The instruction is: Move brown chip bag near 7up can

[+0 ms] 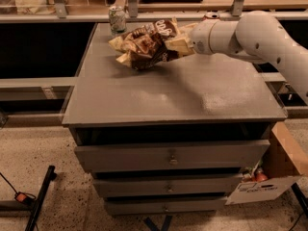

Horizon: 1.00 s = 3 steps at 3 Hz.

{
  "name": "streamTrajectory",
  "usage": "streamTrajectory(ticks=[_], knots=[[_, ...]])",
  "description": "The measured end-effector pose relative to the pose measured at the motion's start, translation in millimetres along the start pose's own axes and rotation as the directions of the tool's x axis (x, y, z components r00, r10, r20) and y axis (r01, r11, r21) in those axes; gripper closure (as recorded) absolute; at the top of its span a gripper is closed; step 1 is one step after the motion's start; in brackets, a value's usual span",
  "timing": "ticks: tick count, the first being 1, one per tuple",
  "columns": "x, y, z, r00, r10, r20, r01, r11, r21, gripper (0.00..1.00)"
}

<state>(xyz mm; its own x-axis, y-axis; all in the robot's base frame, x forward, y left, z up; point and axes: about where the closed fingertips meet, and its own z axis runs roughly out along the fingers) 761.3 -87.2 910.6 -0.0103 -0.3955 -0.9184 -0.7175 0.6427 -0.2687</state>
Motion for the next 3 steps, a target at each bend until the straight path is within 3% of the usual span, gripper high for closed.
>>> streamTrajectory(ticks=[3], knots=[[30, -31, 43, 0.999, 0.016, 0.033, -0.016, 0.9999, 0.0, 1.0]])
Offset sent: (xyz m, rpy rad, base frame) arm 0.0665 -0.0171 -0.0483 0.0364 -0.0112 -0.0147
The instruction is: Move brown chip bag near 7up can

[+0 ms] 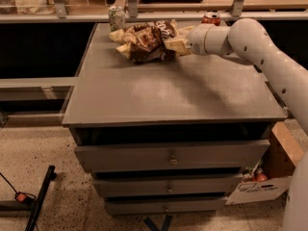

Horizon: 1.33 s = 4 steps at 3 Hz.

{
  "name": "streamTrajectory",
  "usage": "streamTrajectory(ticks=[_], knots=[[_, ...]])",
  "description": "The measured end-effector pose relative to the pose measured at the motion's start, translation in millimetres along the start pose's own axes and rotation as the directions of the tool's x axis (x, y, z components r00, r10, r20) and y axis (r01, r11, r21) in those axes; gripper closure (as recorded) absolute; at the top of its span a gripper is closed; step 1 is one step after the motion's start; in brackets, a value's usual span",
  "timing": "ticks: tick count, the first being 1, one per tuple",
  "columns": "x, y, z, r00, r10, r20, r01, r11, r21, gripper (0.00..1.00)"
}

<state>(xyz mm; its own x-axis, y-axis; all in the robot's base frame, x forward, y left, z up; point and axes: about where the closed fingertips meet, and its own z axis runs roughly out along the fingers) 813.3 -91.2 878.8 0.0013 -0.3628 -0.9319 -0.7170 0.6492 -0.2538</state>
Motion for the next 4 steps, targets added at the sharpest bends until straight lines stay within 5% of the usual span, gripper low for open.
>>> streamTrajectory(ticks=[2, 4], knots=[[-25, 13, 3, 1.0, 0.004, 0.011, -0.003, 0.9987, -0.051, 0.59], [-25, 17, 8, 1.0, 0.005, 0.011, -0.004, 0.9981, -0.061, 0.12]])
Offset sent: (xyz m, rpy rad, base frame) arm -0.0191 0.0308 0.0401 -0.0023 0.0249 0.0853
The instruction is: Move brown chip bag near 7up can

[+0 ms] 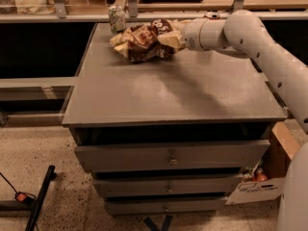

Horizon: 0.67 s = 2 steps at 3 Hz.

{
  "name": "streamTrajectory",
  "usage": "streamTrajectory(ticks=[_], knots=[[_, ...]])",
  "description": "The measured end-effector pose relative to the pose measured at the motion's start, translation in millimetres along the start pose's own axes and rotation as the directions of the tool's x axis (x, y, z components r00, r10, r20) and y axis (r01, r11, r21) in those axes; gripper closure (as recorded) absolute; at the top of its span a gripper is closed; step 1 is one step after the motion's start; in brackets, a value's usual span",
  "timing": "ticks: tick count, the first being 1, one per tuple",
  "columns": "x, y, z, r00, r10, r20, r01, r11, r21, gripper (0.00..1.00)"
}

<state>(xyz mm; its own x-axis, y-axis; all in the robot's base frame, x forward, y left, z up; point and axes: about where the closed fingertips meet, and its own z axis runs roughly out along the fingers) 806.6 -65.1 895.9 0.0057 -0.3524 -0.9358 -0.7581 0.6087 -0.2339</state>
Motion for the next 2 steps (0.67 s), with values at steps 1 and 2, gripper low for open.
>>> streamTrajectory(ticks=[1, 2], knots=[[0.0, 1.8, 2.2, 1.0, 0.0, 0.0, 0.0, 1.0, -0.004, 0.0], [-5.4, 6.3, -2.2, 0.999, -0.02, -0.034, 0.018, 0.9989, -0.044, 0.0]])
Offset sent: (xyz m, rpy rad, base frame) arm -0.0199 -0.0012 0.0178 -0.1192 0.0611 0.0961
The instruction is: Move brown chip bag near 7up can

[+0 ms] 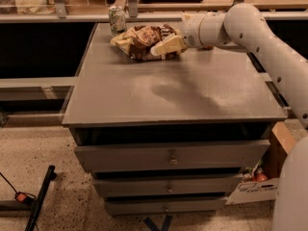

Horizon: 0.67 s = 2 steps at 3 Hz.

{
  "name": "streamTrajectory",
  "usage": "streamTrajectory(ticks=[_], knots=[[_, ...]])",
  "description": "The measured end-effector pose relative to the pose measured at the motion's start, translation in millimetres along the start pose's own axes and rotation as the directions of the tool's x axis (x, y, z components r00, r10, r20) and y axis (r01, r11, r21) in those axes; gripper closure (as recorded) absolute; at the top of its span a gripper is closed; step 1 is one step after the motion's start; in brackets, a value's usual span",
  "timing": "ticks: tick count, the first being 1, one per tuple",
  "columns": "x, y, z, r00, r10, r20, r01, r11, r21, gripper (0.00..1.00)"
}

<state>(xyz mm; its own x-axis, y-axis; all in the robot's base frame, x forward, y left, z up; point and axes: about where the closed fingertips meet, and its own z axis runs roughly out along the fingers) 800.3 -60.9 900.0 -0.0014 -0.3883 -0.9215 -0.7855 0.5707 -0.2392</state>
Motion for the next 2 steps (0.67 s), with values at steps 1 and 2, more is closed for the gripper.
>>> streamTrajectory(ticks=[1, 2], knots=[[-2.5, 11.6, -26.3, 0.994, -0.031, -0.107, 0.025, 0.9977, -0.064, 0.0], [-2.7, 11.4, -25.5, 0.994, -0.031, -0.105, 0.024, 0.9978, -0.062, 0.0]])
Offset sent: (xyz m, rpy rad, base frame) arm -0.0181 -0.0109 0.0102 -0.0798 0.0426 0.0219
